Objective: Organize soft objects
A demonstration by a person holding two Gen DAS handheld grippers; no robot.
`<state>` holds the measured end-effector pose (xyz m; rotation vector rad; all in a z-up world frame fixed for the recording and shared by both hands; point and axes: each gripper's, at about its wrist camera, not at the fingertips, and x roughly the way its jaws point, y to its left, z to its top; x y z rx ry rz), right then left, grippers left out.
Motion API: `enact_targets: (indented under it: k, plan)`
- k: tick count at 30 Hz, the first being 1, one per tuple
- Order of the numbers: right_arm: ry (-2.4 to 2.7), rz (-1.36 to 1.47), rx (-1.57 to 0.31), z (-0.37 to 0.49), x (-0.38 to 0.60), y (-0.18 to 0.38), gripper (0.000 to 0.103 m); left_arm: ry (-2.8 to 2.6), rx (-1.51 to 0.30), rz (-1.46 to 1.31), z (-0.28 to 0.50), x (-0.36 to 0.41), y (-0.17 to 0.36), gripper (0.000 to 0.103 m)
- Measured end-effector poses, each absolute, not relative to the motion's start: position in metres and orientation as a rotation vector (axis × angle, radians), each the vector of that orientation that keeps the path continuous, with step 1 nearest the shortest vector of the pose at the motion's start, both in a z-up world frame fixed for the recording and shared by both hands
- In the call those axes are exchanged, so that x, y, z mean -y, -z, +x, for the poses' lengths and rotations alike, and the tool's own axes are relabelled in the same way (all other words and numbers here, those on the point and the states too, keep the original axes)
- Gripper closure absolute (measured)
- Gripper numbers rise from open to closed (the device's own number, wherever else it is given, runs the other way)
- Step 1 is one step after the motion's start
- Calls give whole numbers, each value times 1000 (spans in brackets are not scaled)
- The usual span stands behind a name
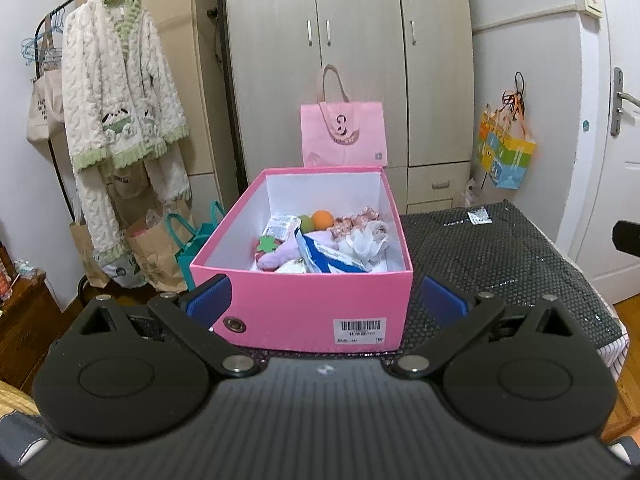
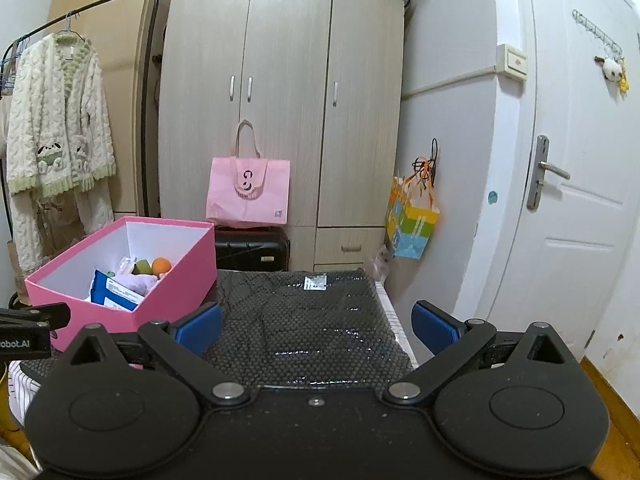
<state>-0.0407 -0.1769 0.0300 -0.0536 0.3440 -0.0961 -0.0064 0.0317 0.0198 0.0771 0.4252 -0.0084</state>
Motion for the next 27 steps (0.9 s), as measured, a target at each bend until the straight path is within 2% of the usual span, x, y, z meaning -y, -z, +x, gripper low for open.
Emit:
enact_targets:
  k: [19,27]
  plan:
    - [90,-15,-353,-36,182,-26,0,-15,-284,89,-15,-33,-16,0]
    - [95,-22,-367,-31,183,-25,0,-8,-309,106,-10,-36,-15,0]
